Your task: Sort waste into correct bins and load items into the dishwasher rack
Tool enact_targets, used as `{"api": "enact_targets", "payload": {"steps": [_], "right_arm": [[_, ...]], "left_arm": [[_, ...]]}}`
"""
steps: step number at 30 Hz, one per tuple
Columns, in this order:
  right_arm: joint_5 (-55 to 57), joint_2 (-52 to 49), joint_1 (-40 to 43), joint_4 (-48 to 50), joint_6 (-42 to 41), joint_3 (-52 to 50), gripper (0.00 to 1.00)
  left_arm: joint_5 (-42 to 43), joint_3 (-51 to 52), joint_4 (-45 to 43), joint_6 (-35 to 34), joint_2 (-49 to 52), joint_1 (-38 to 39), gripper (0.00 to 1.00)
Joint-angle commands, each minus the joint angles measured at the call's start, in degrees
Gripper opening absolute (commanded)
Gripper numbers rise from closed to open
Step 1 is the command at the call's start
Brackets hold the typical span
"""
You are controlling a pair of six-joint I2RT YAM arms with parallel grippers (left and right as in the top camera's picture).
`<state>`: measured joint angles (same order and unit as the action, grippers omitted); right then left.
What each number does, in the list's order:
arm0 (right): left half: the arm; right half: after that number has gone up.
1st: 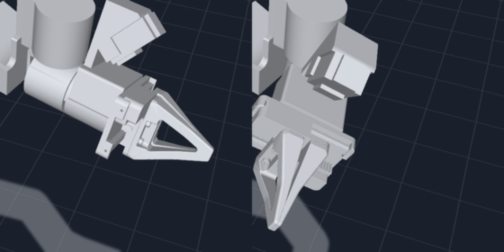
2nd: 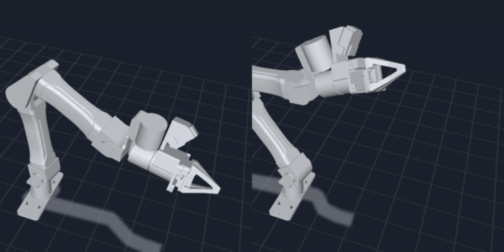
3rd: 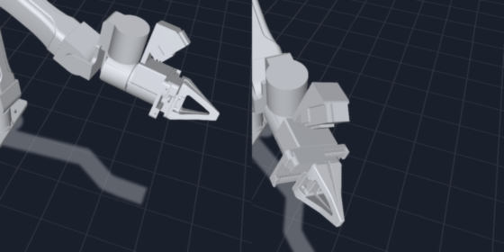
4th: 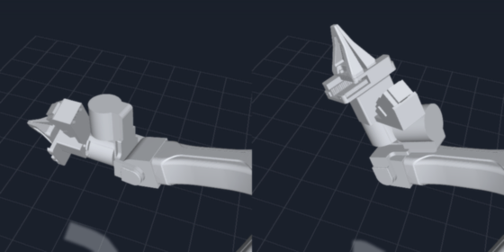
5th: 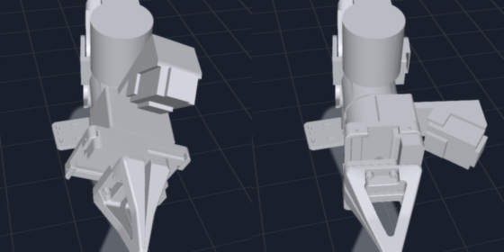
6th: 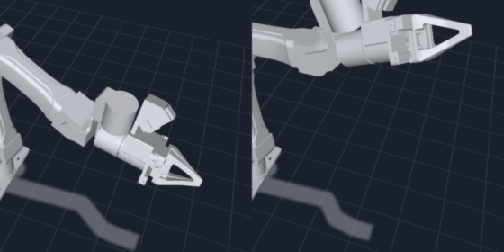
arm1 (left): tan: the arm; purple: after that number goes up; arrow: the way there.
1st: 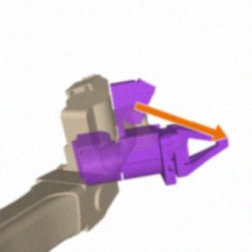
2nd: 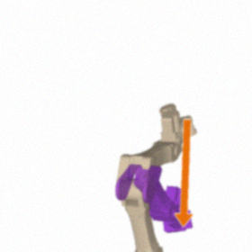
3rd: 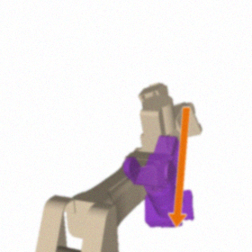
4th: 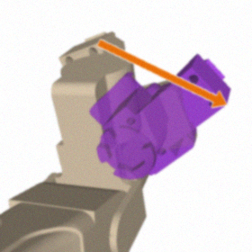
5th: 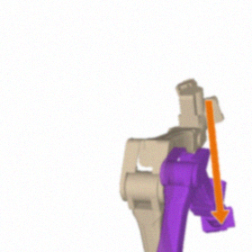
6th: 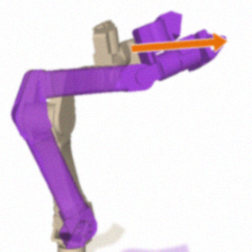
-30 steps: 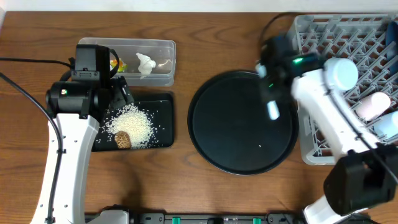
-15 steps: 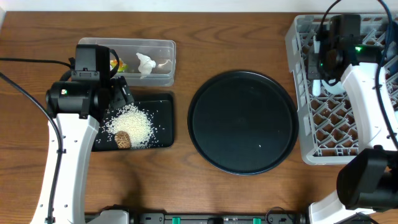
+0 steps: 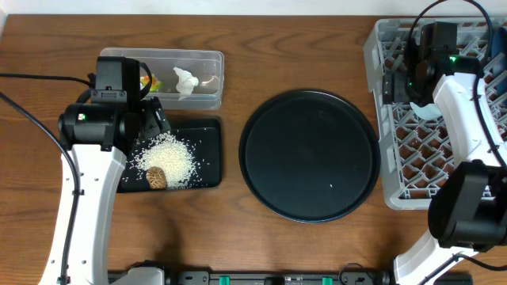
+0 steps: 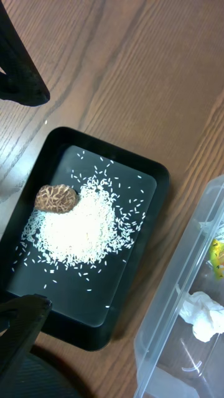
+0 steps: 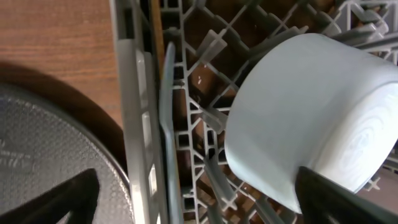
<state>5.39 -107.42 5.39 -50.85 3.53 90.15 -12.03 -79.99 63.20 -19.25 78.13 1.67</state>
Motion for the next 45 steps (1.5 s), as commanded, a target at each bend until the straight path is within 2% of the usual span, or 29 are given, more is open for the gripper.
{"api": "enact_targets", "payload": {"steps": [1, 9, 19, 24, 27, 30, 34, 39, 45], "right_arm": [[-2.8, 0.7, 0.5, -1.6, -0.5, 2.8, 0.99], [-5.2, 7.7, 0.5, -12.9, -6.6, 11.3, 0.99], [-5.2, 23.7, 0.4, -26.5, -15.5, 9.9, 0.97], [-5.2, 33.4, -0.9, -27.3, -19.8, 0.0, 0.97], [-5.2, 41.4, -1.8, -24.2, -22.1, -10.9, 0.96], [-5.3, 49.8, -2.1, -20.0, -24.5, -22.4, 0.99], [-6.6, 58.1, -2.1, -18.7, -29.1, -32.8, 0.99], [-8.9, 63.6, -2.1, -19.6, -33.7, -39.3, 0.99], [-8.8, 64.1, -2.0, -19.7, -33.7, -41.6, 0.99]], "left_arm": [[-0.7, -0.1, 0.2, 0.8, 0.2, 0.0, 0.98], [-0.7, -0.1, 0.2, 0.8, 0.2, 0.0, 0.98], [-0.7, -0.1, 0.2, 0.8, 0.2, 0.0, 0.98], [-0.7, -0.1, 0.2, 0.8, 0.2, 0.0, 0.98], [-0.7, -0.1, 0.2, 0.8, 0.2, 0.0, 0.98], [-0.7, -0.1, 0.2, 0.8, 0.2, 0.0, 0.98], [-0.7, -0.1, 0.2, 0.8, 0.2, 0.0, 0.98], [-0.7, -0.1, 0.2, 0.8, 0.2, 0.0, 0.98], [-0.7, -0.1, 0.2, 0.8, 0.2, 0.0, 0.98]]}}
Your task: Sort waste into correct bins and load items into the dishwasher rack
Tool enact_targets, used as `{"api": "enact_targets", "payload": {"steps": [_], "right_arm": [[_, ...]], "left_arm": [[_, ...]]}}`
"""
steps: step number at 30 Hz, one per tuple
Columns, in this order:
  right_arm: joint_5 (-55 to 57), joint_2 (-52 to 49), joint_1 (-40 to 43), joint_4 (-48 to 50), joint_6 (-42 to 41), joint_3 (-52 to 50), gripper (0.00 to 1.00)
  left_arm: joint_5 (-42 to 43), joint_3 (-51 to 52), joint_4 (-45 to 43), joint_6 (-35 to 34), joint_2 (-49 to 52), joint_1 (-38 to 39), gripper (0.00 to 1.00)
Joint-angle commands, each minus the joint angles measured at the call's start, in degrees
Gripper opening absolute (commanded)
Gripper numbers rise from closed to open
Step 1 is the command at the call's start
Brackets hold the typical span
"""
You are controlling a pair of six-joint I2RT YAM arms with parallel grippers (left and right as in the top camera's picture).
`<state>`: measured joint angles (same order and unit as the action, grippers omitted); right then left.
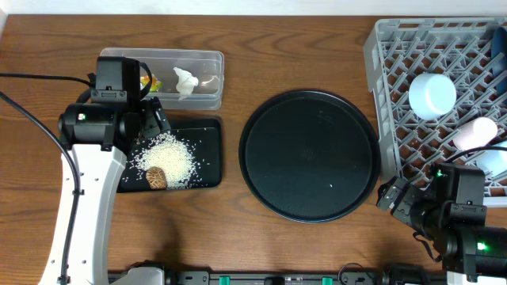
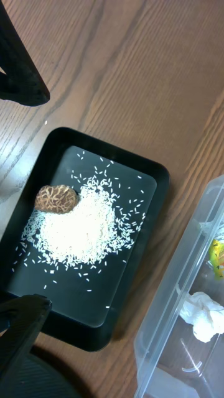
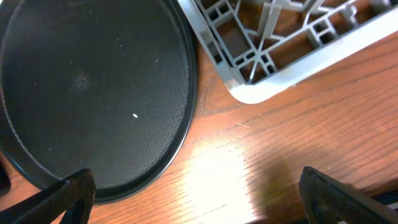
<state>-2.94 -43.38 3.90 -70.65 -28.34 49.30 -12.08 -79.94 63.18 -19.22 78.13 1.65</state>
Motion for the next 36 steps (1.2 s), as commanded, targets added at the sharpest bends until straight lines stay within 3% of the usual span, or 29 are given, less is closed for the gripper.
{"api": "enact_targets", "payload": {"steps": [1, 14, 19, 23, 26, 31, 36], "right_arm": [[-0.5, 0.1, -0.5, 0.2, -1.8, -0.7, 0.99], [1.6, 0.1, -0.5, -1.2, -1.4, -0.7, 0.99], [0.2, 1.5, -0.5, 10.7, 0.2, -3.7, 0.99], [-12.1, 9.4, 1.0, 30.5, 7.5, -12.9, 0.99], [-17.3, 19.1, 1.8, 40.9, 7.8, -21.5, 0.99], [-16.3, 35.3, 1.7, 46.5, 7.2, -32.6, 0.99], [-13.2, 43.0, 1.6, 47.5, 7.1, -37.5, 0.99]], "left_arm": [[-0.6, -0.2, 0.3, 0.7, 0.2, 0.0, 0.98], [-0.6, -0.2, 0.3, 0.7, 0.2, 0.0, 0.98], [-0.6, -0.2, 0.3, 0.7, 0.2, 0.0, 0.98], [-0.6, -0.2, 0.3, 0.7, 0.2, 0.0, 0.98], [-0.6, -0.2, 0.3, 0.7, 0.2, 0.0, 0.98], [-0.6, -0.2, 0.3, 0.7, 0.2, 0.0, 0.98], [-0.6, -0.2, 0.3, 0.7, 0.2, 0.0, 0.98]]}}
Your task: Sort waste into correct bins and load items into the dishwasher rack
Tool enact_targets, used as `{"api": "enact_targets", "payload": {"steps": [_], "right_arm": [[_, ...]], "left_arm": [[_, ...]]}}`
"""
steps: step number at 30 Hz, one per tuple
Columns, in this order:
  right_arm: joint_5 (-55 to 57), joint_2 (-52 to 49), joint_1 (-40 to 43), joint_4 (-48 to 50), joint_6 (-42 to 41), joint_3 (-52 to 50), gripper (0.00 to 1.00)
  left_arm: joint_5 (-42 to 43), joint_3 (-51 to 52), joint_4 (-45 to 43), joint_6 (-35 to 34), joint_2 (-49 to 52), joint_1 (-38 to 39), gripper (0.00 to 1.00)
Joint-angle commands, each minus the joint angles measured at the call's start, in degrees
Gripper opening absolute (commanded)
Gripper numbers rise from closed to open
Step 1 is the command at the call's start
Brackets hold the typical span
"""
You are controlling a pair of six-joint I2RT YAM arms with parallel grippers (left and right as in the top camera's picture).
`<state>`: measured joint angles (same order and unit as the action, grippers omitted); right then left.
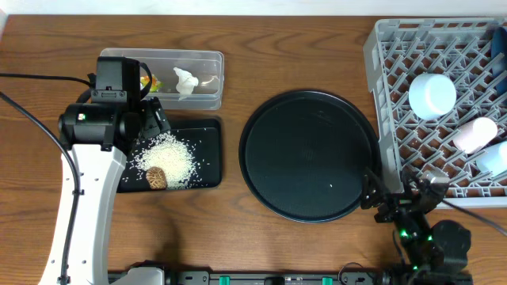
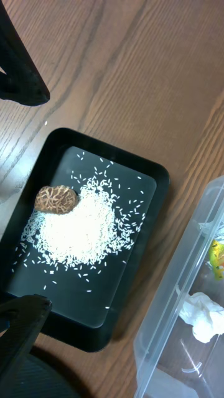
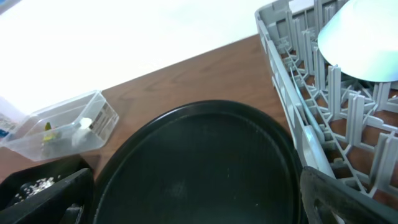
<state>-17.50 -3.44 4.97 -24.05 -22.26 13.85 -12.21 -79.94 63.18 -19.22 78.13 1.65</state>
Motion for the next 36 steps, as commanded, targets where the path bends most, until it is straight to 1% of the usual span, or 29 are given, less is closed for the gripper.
{"api": "enact_targets", "payload": {"steps": [1, 3, 9, 14, 21, 24, 28, 36], "right_arm": [[2.3, 3.2, 0.5, 1.8, 1.0, -2.7, 0.99], [4.1, 3.2, 0.0, 5.4, 0.9, -4.2, 0.99], [5.1, 3.2, -0.6, 22.9, 0.9, -9.9, 0.99], [9.7, 3.2, -3.1, 28.3, 0.8, -13.4, 0.99], [16.9, 3.2, -6.0, 27.3, 0.9, -13.6, 0.99], [17.3, 3.2, -6.5, 25.7, 1.2, -13.6, 0.99], [17.3, 3.2, -6.6, 19.5, 1.2, -13.5, 0.99], [17.1, 3.2, -6.5, 19.8, 1.3, -13.6, 0.99]], "left_arm": [[-0.5, -0.2, 0.3, 0.7, 0.2, 0.0, 0.98], [-0.5, -0.2, 0.3, 0.7, 0.2, 0.0, 0.98], [-0.5, -0.2, 0.3, 0.7, 0.2, 0.0, 0.98], [-0.5, -0.2, 0.3, 0.7, 0.2, 0.0, 0.98], [-0.5, -0.2, 0.3, 0.7, 0.2, 0.0, 0.98], [-0.5, -0.2, 0.3, 0.7, 0.2, 0.0, 0.98], [-0.5, -0.2, 0.3, 0.7, 0.2, 0.0, 0.98], [-0.5, -0.2, 0.3, 0.7, 0.2, 0.0, 0.98]]}}
